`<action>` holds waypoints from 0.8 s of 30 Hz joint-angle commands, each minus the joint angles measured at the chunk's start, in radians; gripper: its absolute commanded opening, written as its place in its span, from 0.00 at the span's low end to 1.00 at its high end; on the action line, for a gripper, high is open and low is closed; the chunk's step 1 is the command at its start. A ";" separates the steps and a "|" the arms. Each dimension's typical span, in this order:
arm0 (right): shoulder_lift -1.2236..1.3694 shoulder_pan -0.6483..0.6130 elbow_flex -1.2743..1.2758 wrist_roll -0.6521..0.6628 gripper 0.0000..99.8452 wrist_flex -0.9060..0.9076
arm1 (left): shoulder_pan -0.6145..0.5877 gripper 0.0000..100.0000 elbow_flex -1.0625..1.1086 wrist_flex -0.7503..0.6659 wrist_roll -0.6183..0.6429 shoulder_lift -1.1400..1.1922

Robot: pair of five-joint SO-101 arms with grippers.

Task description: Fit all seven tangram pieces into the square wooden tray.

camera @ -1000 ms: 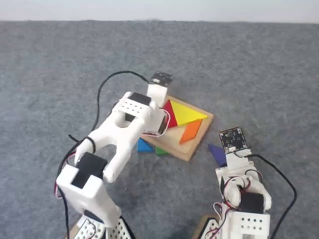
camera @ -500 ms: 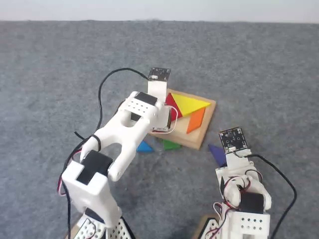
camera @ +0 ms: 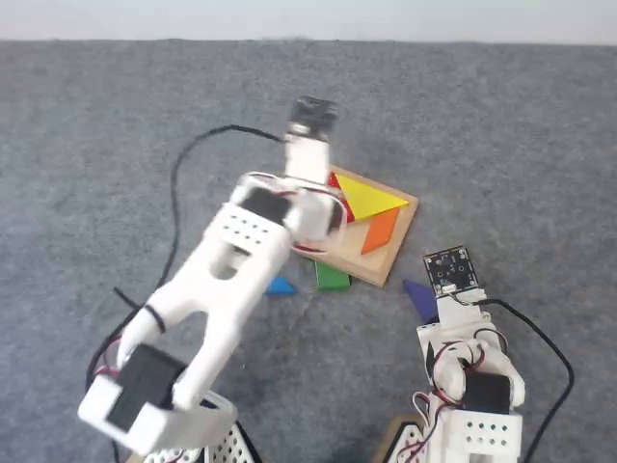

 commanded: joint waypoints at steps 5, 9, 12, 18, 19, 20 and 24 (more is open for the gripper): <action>-0.019 -0.005 0.018 -0.002 0.01 -0.005 | 0.084 0.08 -0.223 0.020 -0.074 0.330; -0.019 -0.005 0.018 -0.002 0.01 -0.005 | 0.089 0.08 -0.352 0.078 -0.074 0.440; -0.019 -0.005 0.018 -0.002 0.01 -0.005 | 0.114 0.08 -0.398 0.080 -0.075 0.488; -0.019 -0.005 0.018 -0.002 0.01 -0.005 | 0.161 0.08 -0.493 0.080 -0.112 0.560; -0.019 -0.005 0.018 -0.002 0.01 -0.005 | 0.161 0.08 -0.518 0.080 -0.110 0.577; -0.019 -0.005 0.018 -0.002 0.01 -0.005 | 0.161 0.08 -0.541 0.081 -0.114 0.595; -0.019 -0.005 0.018 -0.002 0.01 -0.005 | 0.161 0.08 -0.621 0.118 -0.117 0.646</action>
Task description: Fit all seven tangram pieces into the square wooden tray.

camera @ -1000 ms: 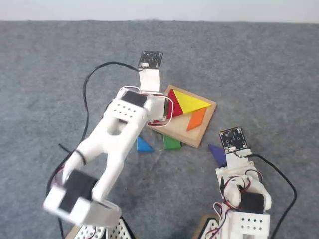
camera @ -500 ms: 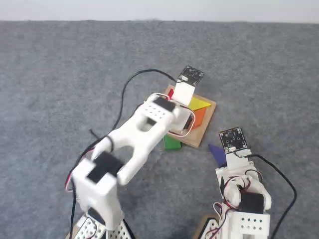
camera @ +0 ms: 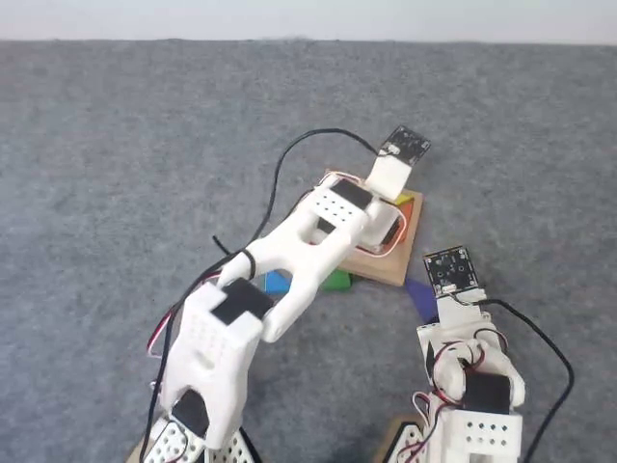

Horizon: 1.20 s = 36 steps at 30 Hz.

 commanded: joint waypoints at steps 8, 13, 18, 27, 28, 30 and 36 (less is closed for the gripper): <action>-0.019 -0.005 0.018 -0.002 0.01 -0.005 | -0.023 0.08 -0.024 0.063 -0.015 -0.152; -0.019 -0.005 0.018 -0.002 0.01 -0.005 | -0.081 0.10 0.139 0.103 -0.014 -0.397; -0.019 -0.005 0.018 -0.002 0.01 -0.005 | -0.281 0.14 0.312 0.213 -0.008 -0.637; -0.019 -0.005 0.018 -0.002 0.01 -0.005 | -0.517 0.15 0.717 0.051 -0.072 -0.783; -0.019 -0.005 0.018 -0.002 0.01 -0.005 | -0.517 0.15 0.731 0.048 -0.077 -0.790; -0.019 -0.005 0.018 -0.002 0.01 -0.005 | -0.523 0.15 0.740 0.044 -0.094 -0.795; -0.019 -0.005 0.018 -0.002 0.01 -0.005 | -0.486 0.15 0.742 0.012 -0.100 -0.715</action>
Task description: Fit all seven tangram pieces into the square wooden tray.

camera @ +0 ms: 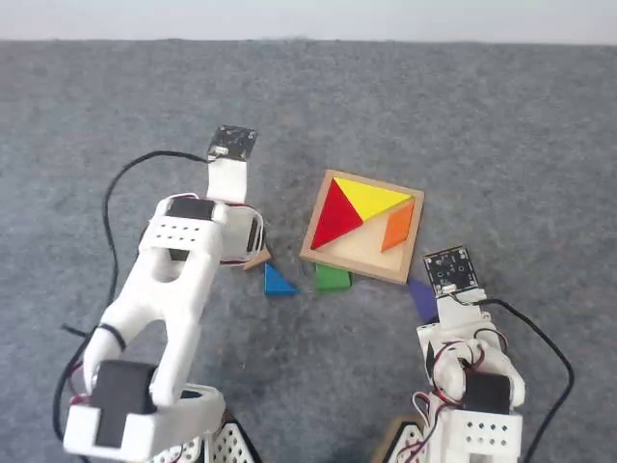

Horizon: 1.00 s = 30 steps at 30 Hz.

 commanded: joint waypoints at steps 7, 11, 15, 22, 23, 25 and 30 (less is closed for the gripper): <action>-0.019 -0.005 0.018 -0.002 0.01 -0.005 | 0.066 0.15 -0.059 -0.054 -0.012 0.146; -0.019 -0.005 0.018 -0.002 0.01 -0.005 | 0.064 0.15 -0.061 -0.051 -0.012 0.150; -0.019 -0.005 0.018 -0.002 0.01 -0.005 | 0.066 0.15 -0.061 -0.055 -0.020 0.157; -0.019 -0.005 0.018 -0.002 0.01 -0.005 | 0.074 0.15 -0.061 -0.052 -0.040 0.155; -0.019 -0.005 0.018 -0.002 0.01 -0.005 | 0.077 0.15 -0.058 -0.054 -0.040 0.157; -0.019 -0.002 0.018 -0.003 0.01 -0.005 | 0.094 0.15 -0.054 -0.055 -0.040 0.157; -0.021 0.025 0.018 -0.003 0.01 -0.005 | 0.107 0.15 -0.054 -0.052 -0.040 0.157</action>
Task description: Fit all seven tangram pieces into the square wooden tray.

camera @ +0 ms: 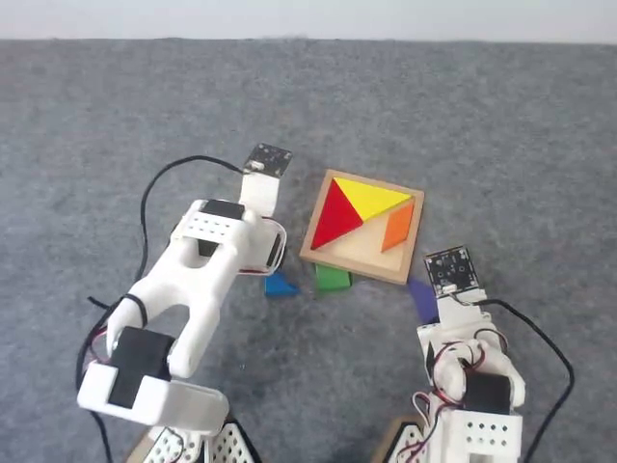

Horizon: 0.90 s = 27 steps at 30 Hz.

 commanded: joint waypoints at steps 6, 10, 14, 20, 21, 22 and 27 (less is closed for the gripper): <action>-0.022 0.021 0.018 -0.003 0.01 -0.005 | 0.087 0.15 -0.031 0.014 -0.012 -0.005; -0.024 0.015 0.018 -0.003 0.01 -0.005 | 0.080 0.16 -0.018 0.000 -0.003 -0.006; -0.024 0.015 0.018 -0.003 0.01 -0.005 | -0.017 0.16 -0.051 0.000 -0.002 -0.006; -0.024 0.016 0.018 -0.003 0.01 -0.005 | -0.071 0.20 -0.064 -0.008 -0.023 -0.005; -0.024 0.016 0.018 -0.003 0.01 -0.005 | -0.066 0.20 -0.062 -0.020 -0.034 -0.005; -0.024 0.018 0.018 -0.003 0.01 -0.005 | -0.060 0.20 -0.059 -0.031 -0.040 -0.005; -0.024 0.022 0.018 -0.003 0.01 -0.005 | -0.012 0.20 -0.056 -0.037 -0.046 -0.003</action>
